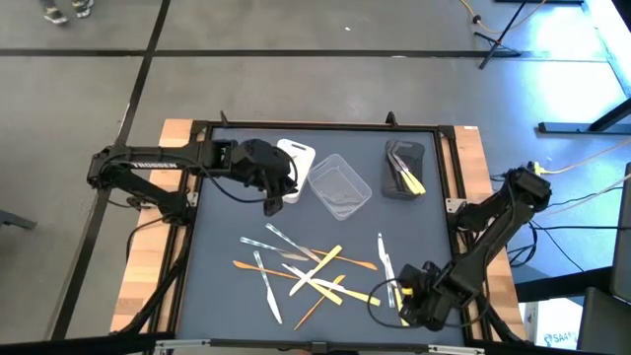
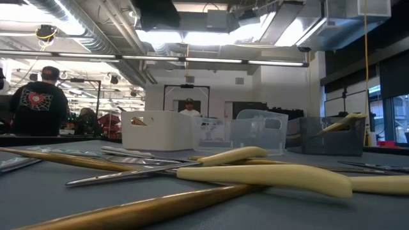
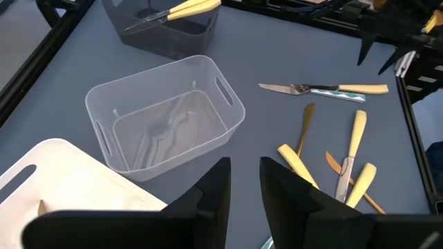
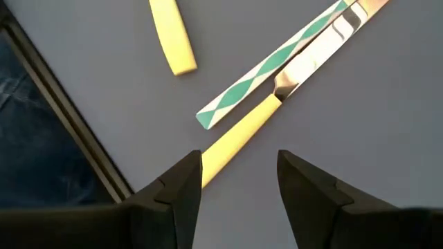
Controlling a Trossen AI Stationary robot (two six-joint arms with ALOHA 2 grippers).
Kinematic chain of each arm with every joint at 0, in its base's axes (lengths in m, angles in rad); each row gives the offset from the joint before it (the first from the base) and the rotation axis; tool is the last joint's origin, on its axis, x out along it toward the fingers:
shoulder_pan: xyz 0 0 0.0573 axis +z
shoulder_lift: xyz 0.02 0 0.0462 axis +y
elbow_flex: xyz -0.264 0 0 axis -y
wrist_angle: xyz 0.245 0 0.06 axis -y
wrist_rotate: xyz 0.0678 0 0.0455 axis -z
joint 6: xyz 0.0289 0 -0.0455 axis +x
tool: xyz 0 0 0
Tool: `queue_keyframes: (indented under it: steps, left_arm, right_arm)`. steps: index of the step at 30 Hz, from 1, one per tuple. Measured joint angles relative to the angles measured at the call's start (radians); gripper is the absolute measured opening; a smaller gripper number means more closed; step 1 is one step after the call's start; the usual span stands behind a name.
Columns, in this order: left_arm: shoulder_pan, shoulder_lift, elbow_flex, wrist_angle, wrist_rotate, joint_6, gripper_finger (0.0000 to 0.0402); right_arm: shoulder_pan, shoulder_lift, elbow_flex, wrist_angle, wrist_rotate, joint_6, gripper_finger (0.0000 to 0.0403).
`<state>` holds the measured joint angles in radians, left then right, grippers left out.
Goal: Sort silverware by color (type)
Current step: Put the yellow knife into the black bin
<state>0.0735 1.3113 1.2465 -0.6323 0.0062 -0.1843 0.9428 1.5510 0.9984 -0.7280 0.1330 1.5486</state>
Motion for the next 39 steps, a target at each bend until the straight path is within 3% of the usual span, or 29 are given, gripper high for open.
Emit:
queue_keyframes:
  steps: [13,24,39]
  left_arm:
    - [-0.011,0.0,0.0,-0.002,-0.046,0.0,0.0073]
    - [-0.011,0.0,0.0,-0.002,-0.046,0.0,0.0073]
    - [-0.011,0.0,0.0,-0.002,-0.046,0.0,0.0073]
  right_arm:
    - [0.0,0.106,0.002,0.096,-0.031,0.0,0.0175]
    - [-0.001,0.212,0.058,0.045,-0.04,0.0,0.0175]
    - [-0.001,0.257,0.061,0.043,-0.062,0.018,0.0175]
